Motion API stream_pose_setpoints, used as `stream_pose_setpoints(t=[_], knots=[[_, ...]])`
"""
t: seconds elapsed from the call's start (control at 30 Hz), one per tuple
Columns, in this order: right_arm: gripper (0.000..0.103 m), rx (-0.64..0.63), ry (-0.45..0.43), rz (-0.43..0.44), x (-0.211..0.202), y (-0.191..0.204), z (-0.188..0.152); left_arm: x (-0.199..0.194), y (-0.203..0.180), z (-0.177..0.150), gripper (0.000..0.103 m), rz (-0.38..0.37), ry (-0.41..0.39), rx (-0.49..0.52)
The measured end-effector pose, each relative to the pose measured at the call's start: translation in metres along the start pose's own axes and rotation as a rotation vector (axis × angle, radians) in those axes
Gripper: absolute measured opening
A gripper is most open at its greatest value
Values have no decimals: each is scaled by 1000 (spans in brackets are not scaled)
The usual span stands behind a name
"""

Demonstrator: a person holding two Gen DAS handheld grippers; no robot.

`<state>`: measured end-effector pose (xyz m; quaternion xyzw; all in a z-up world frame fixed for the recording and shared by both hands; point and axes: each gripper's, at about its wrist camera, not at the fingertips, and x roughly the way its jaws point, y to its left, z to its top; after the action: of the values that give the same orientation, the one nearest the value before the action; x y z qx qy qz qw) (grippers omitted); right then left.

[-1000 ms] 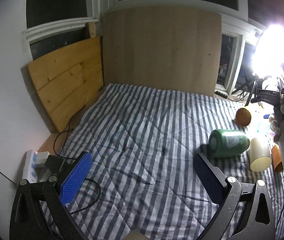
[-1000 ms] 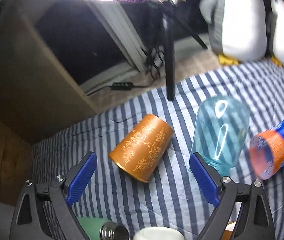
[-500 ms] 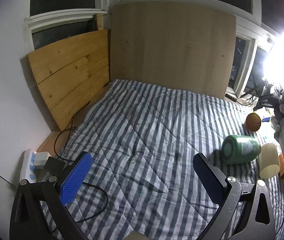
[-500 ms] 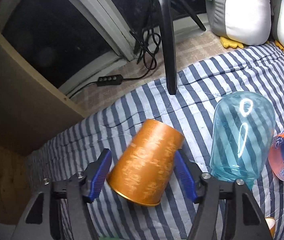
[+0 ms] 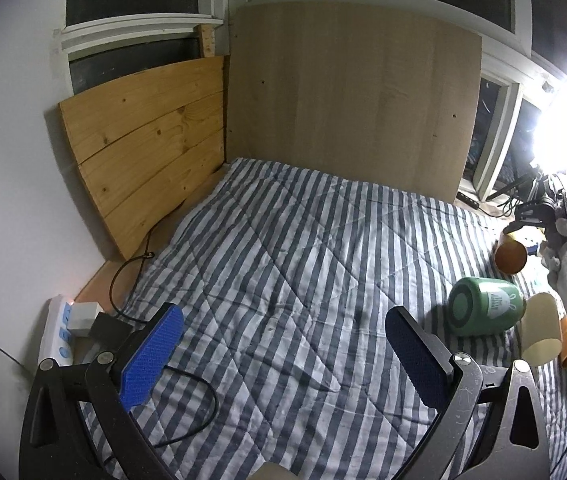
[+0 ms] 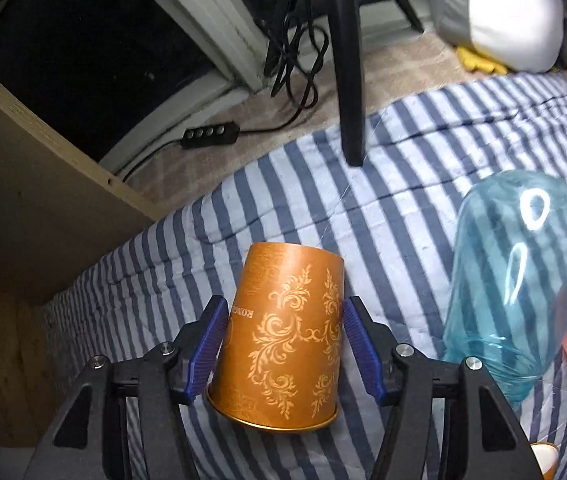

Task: Flip cup upside down
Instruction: 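Close the right gripper around the orange cup and lift it, then rotate the held orange cup upside down with the right gripper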

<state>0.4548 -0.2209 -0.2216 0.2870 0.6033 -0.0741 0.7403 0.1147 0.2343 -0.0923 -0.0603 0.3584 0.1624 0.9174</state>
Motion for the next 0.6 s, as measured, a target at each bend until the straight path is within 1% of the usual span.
stream_pose_setpoints(t=[0.1,0.23,0.33,0.47,0.6], knots=[[56,31,-13,22,-2,-5,-1,-4,0,0,102,5,-7,-1],[55,100,-2,121,-4,-15,-6,-8,4,0,102,15,-11,-8],[55,115,-4,165,-8,-13,-12,-12,7,0,102,20,-16,-11],[55,82,-1,228,-20,0,-24,-17,7,-1,102,21,-17,-10],[55,33,5,299,-44,11,-45,-24,3,-1,102,13,-26,-3]])
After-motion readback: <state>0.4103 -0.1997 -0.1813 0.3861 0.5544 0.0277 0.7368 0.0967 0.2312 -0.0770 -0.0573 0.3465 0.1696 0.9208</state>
